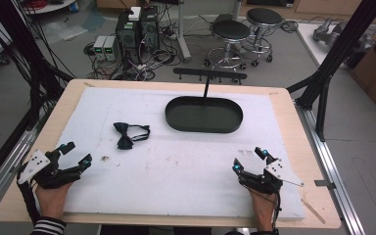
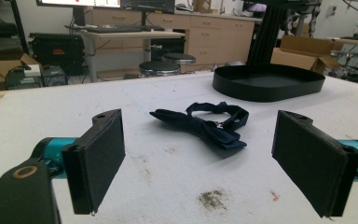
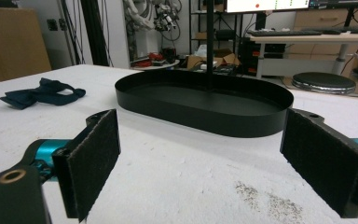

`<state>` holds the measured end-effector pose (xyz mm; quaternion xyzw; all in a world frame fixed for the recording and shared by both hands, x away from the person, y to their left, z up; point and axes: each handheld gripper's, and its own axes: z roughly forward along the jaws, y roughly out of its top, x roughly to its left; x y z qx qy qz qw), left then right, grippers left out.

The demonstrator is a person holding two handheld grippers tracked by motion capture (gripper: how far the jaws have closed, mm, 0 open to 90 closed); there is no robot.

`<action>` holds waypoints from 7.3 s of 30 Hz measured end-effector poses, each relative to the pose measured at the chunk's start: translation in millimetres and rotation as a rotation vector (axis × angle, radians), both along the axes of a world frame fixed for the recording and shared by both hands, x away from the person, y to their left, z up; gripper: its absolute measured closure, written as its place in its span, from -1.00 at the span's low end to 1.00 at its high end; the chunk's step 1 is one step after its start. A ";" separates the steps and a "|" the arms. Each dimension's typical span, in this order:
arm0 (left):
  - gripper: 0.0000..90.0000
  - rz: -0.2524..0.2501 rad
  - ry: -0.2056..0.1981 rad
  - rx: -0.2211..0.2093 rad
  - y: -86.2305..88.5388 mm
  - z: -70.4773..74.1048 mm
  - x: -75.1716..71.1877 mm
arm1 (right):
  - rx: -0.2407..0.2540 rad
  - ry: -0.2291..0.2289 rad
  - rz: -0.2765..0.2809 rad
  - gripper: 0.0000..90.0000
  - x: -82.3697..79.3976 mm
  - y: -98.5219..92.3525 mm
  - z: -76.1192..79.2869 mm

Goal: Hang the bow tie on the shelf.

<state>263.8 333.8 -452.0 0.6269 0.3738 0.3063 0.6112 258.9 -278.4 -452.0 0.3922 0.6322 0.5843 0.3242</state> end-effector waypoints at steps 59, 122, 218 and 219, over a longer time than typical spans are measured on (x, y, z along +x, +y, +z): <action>-0.67 -0.072 0.168 0.130 -35.1 65.5 45.3 | -0.008 0.011 -0.002 -0.76 1.8 0.5 0.4; 0.38 -0.073 0.726 0.274 -92.6 19.0 109.0 | 0.000 0.021 0.003 -0.76 2.3 0.1 0.5; 0.96 0.034 0.576 0.196 -105.2 34.7 104.2 | -0.001 0.020 0.002 -0.76 2.6 -0.1 0.6; 0.96 0.029 0.562 0.193 -104.9 36.0 103.4 | -0.001 0.019 0.002 -0.76 2.6 0.0 0.6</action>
